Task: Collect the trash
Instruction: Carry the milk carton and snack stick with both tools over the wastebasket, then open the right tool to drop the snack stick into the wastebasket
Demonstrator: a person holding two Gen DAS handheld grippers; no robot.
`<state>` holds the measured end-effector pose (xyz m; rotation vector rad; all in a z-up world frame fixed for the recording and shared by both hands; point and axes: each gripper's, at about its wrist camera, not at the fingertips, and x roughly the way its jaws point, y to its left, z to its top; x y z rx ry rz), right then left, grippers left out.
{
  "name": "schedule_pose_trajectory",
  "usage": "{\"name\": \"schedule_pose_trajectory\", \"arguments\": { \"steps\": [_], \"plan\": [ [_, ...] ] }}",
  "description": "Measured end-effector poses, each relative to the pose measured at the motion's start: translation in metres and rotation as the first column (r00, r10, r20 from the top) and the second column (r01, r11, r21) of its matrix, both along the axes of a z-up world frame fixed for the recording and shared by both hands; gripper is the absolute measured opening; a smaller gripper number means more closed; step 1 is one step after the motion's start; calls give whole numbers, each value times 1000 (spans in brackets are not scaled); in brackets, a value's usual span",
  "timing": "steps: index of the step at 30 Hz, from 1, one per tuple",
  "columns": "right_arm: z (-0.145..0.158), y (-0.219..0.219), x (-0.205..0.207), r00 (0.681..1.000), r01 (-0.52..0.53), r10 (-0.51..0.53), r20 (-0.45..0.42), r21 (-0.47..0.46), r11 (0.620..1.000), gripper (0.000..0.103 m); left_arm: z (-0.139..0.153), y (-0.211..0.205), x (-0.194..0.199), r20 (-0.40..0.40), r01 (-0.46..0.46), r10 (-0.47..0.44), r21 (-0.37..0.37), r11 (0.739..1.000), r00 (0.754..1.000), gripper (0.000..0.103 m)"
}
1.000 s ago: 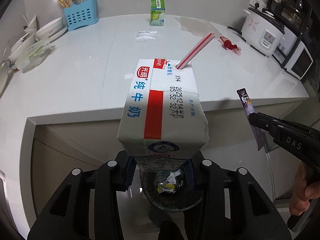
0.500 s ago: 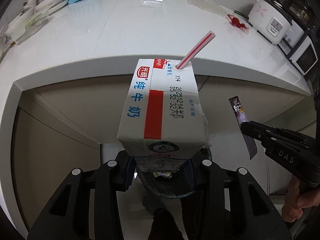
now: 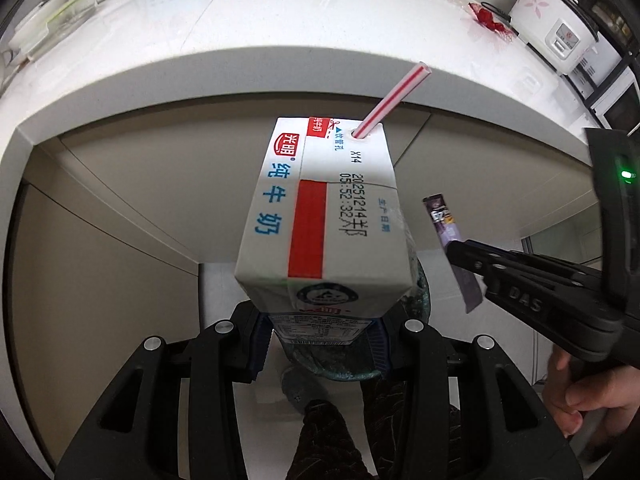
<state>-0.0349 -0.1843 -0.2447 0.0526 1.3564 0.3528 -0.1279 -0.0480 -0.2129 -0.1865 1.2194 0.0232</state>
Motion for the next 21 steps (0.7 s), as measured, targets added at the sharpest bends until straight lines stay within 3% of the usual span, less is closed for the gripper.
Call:
{"name": "schedule_pose_trajectory", "arguments": {
  "steps": [16,21],
  "plan": [
    [-24,16,5,998,-45,41,-54,-82,996,20,-19,-6,-1,-57,-7,7,-6,1000,998,40],
    [-28,14,4,997,-41,35,-67,-91,995,37,-21,-8,11,-69,-6,6,-2,1000,998,40]
  ]
}}
